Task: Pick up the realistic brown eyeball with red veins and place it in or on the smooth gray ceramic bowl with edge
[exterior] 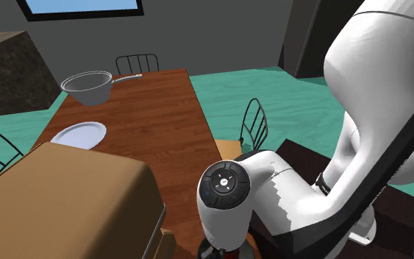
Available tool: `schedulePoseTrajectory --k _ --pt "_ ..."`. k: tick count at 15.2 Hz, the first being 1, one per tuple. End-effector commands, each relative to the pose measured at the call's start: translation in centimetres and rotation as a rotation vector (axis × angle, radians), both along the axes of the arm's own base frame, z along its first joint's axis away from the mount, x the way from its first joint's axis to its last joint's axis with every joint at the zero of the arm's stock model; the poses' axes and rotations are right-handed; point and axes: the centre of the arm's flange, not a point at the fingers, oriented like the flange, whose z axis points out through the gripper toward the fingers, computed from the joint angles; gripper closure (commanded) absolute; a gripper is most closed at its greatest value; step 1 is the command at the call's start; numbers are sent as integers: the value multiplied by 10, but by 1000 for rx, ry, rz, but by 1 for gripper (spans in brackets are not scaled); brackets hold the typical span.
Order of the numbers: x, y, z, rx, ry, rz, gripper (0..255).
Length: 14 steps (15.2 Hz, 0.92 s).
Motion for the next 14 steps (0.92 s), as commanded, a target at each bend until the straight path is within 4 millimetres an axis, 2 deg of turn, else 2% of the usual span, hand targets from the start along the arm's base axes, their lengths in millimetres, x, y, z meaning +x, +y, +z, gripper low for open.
schedulePoseTrajectory --k 1,12,14 --pt "-6 -1 -8 0 0 -2 255" --pt "-6 -1 -66 0 0 -2 255" --pt "-6 -1 -69 0 0 -2 255"
